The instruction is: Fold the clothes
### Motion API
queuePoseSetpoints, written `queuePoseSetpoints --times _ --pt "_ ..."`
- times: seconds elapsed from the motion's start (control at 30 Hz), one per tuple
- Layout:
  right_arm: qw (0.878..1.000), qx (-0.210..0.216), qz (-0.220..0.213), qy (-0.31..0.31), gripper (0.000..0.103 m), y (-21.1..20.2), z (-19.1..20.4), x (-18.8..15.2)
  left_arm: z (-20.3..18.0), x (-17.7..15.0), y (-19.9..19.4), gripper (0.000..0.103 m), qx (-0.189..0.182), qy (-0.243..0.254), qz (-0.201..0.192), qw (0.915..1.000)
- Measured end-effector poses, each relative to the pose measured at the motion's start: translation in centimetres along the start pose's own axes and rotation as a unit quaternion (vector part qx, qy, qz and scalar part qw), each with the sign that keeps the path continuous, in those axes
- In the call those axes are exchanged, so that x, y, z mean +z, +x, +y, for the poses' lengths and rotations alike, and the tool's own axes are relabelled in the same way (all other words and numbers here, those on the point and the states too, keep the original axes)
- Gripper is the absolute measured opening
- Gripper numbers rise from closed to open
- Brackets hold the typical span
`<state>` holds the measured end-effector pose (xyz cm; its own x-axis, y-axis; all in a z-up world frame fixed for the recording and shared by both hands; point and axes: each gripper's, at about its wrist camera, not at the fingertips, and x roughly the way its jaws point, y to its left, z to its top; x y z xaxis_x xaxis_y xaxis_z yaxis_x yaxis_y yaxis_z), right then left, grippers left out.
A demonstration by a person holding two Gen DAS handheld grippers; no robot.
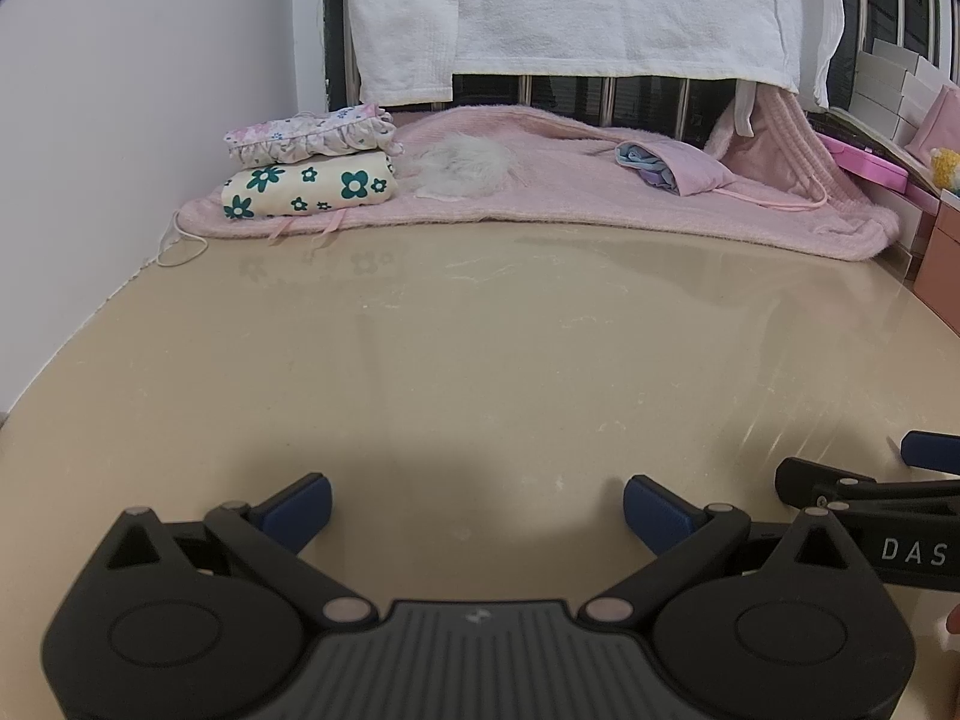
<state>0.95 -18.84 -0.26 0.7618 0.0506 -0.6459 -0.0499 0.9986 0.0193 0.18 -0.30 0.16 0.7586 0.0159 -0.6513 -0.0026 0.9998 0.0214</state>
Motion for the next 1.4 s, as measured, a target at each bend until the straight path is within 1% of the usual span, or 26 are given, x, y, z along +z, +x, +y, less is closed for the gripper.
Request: queuePoseSetpoints --times 0.17,0.37,1.4 --pt "1.0 0.0 0.0 0.0 0.102 -0.02 -0.04 0.03 -0.27 0.22 0.02 0.103 0.004 0.003 0.003 1.0" --pt "1.0 0.0 0.0 0.0 0.103 -0.04 -0.07 0.06 0.31 0.0 0.09 0.103 -0.005 -0.004 -0.003 1.0" --pt "1.0 0.0 0.0 0.0 0.102 -0.03 -0.09 0.01 0.08 -0.02 0.06 0.103 -0.005 -0.004 -0.004 1.0"
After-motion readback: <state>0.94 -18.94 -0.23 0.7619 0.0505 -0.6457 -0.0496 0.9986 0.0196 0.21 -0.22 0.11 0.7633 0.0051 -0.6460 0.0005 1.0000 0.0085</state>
